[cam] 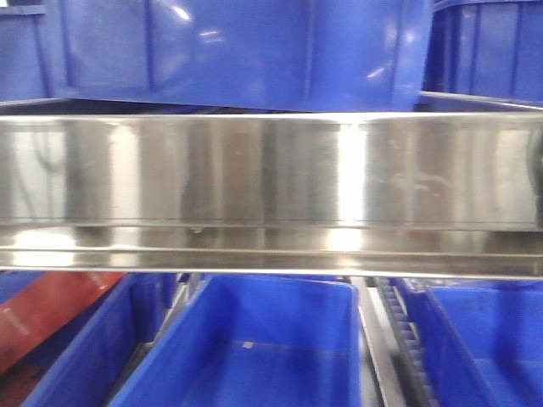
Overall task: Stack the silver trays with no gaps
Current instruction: 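Carry the silver tray in both grippers while driving to another shelf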
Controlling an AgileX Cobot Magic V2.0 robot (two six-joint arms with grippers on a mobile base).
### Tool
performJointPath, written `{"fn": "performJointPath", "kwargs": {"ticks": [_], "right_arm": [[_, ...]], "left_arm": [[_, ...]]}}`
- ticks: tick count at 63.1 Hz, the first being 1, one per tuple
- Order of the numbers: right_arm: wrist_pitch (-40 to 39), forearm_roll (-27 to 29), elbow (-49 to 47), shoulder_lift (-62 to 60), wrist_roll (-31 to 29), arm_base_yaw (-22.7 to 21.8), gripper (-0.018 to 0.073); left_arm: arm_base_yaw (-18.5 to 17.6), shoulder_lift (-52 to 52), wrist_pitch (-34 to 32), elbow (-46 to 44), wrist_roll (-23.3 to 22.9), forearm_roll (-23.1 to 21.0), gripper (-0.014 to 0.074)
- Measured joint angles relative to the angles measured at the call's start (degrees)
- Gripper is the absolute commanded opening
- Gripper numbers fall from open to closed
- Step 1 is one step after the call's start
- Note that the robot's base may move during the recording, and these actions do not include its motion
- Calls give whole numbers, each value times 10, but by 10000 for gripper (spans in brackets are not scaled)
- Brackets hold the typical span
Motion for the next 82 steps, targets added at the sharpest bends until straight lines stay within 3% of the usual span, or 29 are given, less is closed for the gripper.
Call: {"fn": "performJointPath", "kwargs": {"ticks": [82], "right_arm": [[-1,0,0,0,0,0,-83]], "left_arm": [[0,0,0,0,0,0,-16]]}}
